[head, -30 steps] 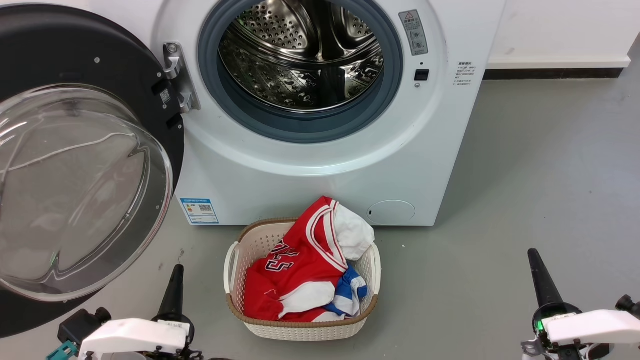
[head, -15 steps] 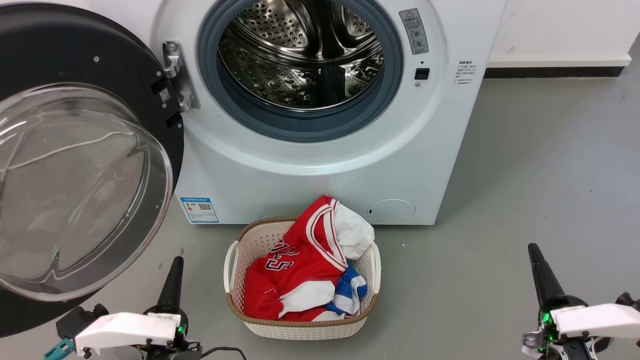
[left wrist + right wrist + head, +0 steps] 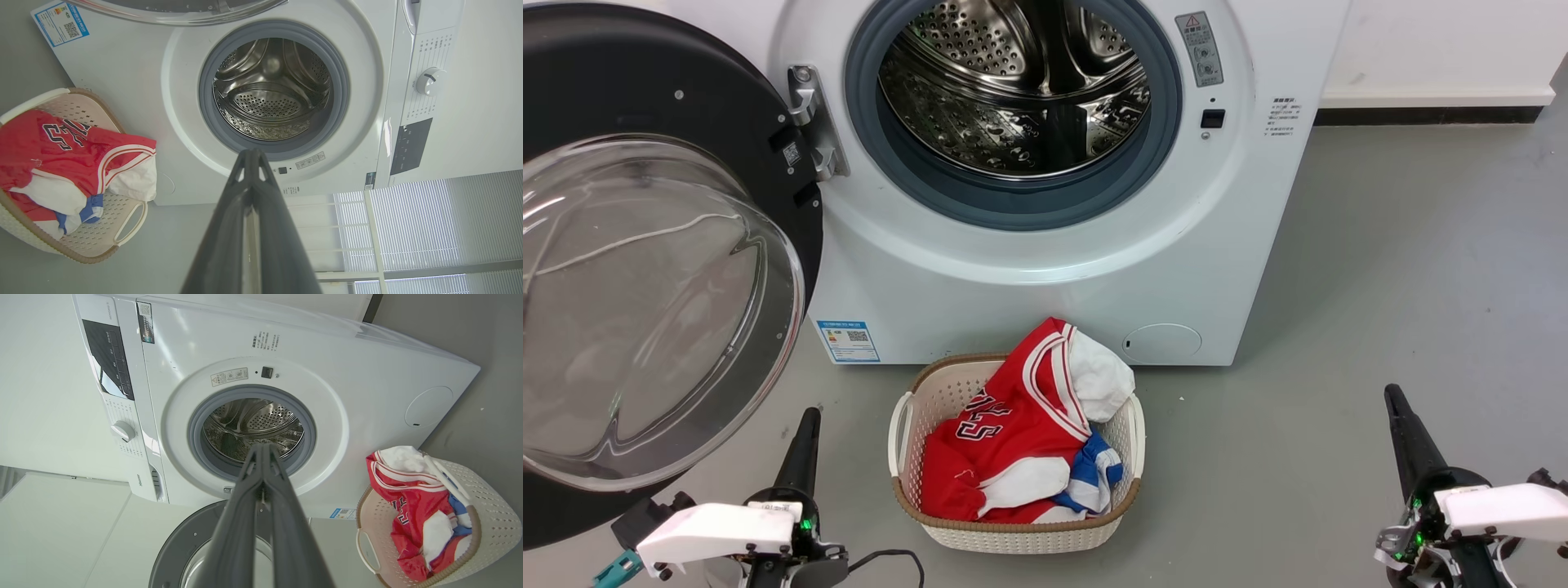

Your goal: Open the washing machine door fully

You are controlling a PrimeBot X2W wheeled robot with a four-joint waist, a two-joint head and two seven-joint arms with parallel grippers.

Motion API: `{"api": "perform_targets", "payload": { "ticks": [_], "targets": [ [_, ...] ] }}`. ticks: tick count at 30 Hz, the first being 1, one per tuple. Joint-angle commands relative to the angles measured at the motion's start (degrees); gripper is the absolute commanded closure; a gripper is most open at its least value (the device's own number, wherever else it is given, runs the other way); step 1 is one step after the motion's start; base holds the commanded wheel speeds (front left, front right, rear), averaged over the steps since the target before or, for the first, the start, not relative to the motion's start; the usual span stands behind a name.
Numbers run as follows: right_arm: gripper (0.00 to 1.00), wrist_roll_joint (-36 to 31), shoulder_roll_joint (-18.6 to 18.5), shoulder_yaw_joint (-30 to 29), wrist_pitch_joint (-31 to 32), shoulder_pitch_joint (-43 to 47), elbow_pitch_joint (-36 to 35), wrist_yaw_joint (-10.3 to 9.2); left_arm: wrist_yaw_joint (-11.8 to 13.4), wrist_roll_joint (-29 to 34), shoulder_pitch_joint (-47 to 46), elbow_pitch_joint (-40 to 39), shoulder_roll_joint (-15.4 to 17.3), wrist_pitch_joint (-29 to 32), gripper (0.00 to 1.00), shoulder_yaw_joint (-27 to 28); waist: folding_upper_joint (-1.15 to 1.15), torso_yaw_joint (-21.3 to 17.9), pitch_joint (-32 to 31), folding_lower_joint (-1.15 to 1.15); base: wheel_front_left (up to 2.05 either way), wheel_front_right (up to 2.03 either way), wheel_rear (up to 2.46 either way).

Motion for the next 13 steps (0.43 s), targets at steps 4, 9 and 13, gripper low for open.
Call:
{"api": "perform_targets", "payload": {
  "ticks": [4,9,13],
  "targets": [
    [1.0,2.28,-0.06,-0.31,0.56,-1.42,0.26,0.0,-0.48,-2.45,-1.4,0.11,-0.02,0.66,1.0,0.25,0.0,0.01,0.05,0.0,0.0,0.0,0.0],
    [1.0,5.2,0.04,-0.62,1.44,-1.9,0.8,0.0,-0.67,-5.59,-1.75,0.38,-0.03,1.44,1.0,0.59,0.0,0.03,0.14,-0.01,0.0,0.0,0.0],
    [1.0,6.68,0.1,-0.76,1.93,-2.28,1.09,0.0,-0.78,-7.34,-2.14,0.5,-0.03,1.85,1.0,0.76,0.0,0.04,0.2,-0.01,0.0,0.0,0.0]
  ]
}}
